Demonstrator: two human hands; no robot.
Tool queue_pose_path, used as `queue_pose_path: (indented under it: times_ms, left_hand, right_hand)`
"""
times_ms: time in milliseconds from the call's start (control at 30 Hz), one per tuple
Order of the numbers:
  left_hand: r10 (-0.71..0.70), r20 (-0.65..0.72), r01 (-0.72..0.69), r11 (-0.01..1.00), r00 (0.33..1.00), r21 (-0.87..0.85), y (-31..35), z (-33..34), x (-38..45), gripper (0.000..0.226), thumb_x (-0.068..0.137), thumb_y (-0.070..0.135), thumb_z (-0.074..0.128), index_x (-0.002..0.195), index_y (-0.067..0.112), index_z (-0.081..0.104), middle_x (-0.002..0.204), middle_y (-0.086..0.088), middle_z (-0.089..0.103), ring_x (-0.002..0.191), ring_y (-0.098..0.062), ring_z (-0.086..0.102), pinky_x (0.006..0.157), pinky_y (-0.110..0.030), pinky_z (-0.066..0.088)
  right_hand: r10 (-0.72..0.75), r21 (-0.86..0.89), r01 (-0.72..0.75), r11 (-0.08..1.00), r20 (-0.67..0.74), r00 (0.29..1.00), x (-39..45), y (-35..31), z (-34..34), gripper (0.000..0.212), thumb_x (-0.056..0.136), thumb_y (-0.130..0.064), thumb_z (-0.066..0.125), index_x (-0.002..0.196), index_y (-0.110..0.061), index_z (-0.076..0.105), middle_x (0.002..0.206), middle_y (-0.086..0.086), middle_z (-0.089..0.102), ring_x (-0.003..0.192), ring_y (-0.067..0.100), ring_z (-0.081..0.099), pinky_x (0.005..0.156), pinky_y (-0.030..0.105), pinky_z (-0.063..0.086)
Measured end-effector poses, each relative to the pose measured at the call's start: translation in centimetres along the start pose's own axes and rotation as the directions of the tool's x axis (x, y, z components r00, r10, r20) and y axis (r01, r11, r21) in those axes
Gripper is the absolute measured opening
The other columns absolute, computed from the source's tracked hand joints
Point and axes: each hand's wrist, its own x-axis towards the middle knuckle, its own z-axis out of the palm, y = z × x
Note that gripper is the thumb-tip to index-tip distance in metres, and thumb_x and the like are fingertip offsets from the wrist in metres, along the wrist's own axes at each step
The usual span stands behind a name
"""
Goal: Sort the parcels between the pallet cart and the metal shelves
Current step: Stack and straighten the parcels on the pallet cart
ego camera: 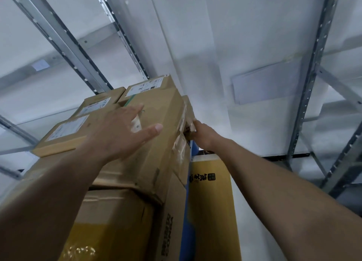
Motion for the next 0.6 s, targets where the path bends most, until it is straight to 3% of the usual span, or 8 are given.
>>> queue_pose_path:
  times_ms: [167, 333, 433, 533, 600]
  left_hand:
    - [-0.003, 0.144, -0.006, 0.998, 0.990, 0.060, 0.1, 1.4, 1.6, 0.098, 0.063, 0.088, 0.028, 0.145, 0.035, 0.025, 0.152, 0.006, 0.028, 0.137, -0.016, 0.028, 0.111, -0.044, 0.026]
    - [-0.015, 0.126, 0.012, 1.000, 0.992, 0.025, -0.3, 1.3, 1.6, 0.092, 0.067, 0.082, 0.030, 0.145, 0.034, 0.026, 0.151, 0.005, 0.032, 0.134, -0.017, 0.031, 0.108, -0.041, 0.028]
    - [-0.007, 0.119, 0.006, 1.000, 0.993, 0.015, -0.1, 1.4, 1.6, 0.092, 0.067, 0.081, 0.031, 0.145, 0.033, 0.027, 0.150, 0.004, 0.033, 0.134, -0.017, 0.033, 0.109, -0.042, 0.028]
    - [-0.006, 0.122, 0.002, 1.000, 0.993, 0.029, -0.2, 1.4, 1.7, 0.092, 0.067, 0.081, 0.031, 0.145, 0.033, 0.028, 0.150, 0.004, 0.033, 0.134, -0.017, 0.032, 0.109, -0.042, 0.028]
    - [-0.004, 0.126, 0.000, 0.999, 0.992, 0.034, -0.2, 1.3, 1.7, 0.095, 0.065, 0.084, 0.029, 0.145, 0.033, 0.028, 0.150, 0.005, 0.033, 0.135, -0.017, 0.032, 0.110, -0.042, 0.028]
  right_hand:
    - [-0.029, -0.015, 0.030, 0.999, 0.035, 0.999, 2.9, 0.6, -0.2, 0.059, 0.094, -0.011, 0.053, 0.145, -0.012, 0.022, 0.123, 0.018, 0.056, 0.107, 0.032, 0.056, 0.094, 0.046, 0.047]
    - [-0.060, -0.041, 0.063, 0.997, 0.076, 0.995, 3.6, 0.8, 0.7, 0.074, 0.097, -0.016, 0.046, 0.153, -0.017, -0.004, 0.137, 0.021, 0.046, 0.116, 0.033, 0.051, 0.099, 0.043, 0.043]
    - [-0.074, -0.017, 0.075, 0.997, 0.073, 0.995, 3.4, 0.7, 1.1, 0.072, 0.098, -0.016, 0.044, 0.153, -0.016, -0.003, 0.136, 0.020, 0.046, 0.115, 0.032, 0.051, 0.097, 0.040, 0.044]
    - [-0.108, -0.001, 0.108, 0.994, 0.078, 0.991, 2.9, 0.5, 1.3, 0.067, 0.097, -0.011, 0.044, 0.151, -0.011, 0.004, 0.135, 0.019, 0.047, 0.105, 0.023, 0.051, 0.086, 0.031, 0.042]
    - [-0.117, 0.002, 0.117, 0.993, 0.087, 0.989, 2.5, 0.4, 1.4, 0.067, 0.097, -0.008, 0.044, 0.151, -0.009, 0.003, 0.137, 0.019, 0.045, 0.109, 0.025, 0.051, 0.090, 0.031, 0.042]
